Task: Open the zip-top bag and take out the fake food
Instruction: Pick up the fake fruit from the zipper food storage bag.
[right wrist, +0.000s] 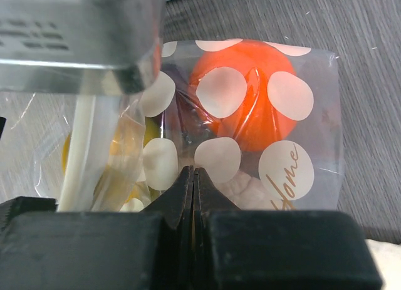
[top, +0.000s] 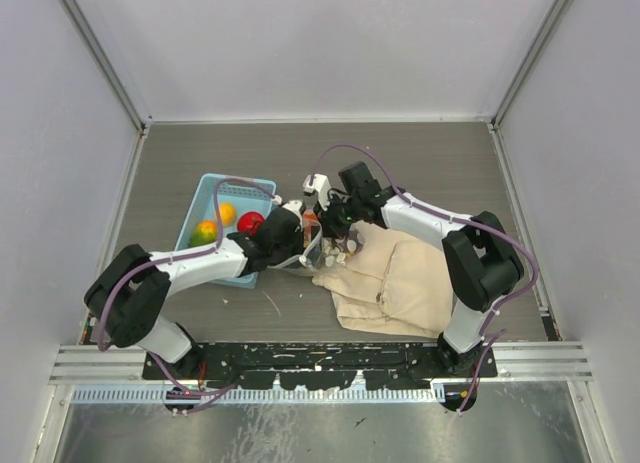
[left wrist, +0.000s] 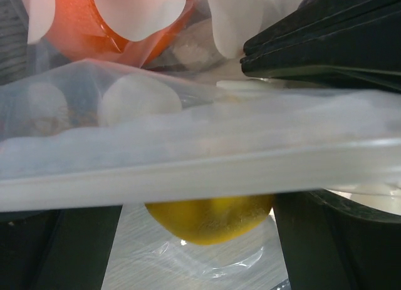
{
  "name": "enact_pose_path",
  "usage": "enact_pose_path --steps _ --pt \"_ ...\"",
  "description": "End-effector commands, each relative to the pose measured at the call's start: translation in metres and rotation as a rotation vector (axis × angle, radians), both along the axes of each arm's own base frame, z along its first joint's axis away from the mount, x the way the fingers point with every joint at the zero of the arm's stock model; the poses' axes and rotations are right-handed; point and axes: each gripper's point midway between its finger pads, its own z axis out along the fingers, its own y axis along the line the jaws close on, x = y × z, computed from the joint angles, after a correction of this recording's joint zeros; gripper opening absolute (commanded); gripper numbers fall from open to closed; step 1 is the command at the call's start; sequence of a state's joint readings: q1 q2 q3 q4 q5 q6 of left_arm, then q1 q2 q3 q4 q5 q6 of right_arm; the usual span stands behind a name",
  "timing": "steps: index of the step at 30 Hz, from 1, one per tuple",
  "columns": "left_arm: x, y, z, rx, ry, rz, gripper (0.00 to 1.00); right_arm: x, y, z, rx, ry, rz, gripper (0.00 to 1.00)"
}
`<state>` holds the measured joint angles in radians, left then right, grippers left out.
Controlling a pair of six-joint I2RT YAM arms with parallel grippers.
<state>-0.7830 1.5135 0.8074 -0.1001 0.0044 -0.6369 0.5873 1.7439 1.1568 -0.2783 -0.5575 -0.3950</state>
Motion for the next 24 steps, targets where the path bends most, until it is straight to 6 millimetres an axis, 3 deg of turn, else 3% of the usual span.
enact_pose_path --steps 1,3,5,9,22,24 --pt "0.010 -0.001 0.008 0.029 -0.041 0.014 0.92 0.006 0.008 0.016 0.028 -0.036 0.022 0.05" --pt "0.011 0.001 0.011 0.028 -0.052 0.021 0.89 0.006 0.008 0.017 0.030 -0.035 0.023 0.05" --pt "0.013 0.002 0.017 0.024 -0.072 0.025 0.77 0.006 0.007 0.017 0.030 -0.034 0.024 0.05" --pt "0.012 0.008 0.025 0.035 -0.087 0.033 0.68 0.007 0.005 0.018 0.030 -0.030 0.025 0.05" --pt "0.001 0.041 0.046 0.055 -0.151 0.093 0.61 0.017 -0.008 0.024 0.036 -0.042 -0.003 0.05" --pt "0.000 0.047 0.058 0.045 -0.178 0.110 0.59 0.017 -0.008 0.024 0.036 -0.042 -0.003 0.05"
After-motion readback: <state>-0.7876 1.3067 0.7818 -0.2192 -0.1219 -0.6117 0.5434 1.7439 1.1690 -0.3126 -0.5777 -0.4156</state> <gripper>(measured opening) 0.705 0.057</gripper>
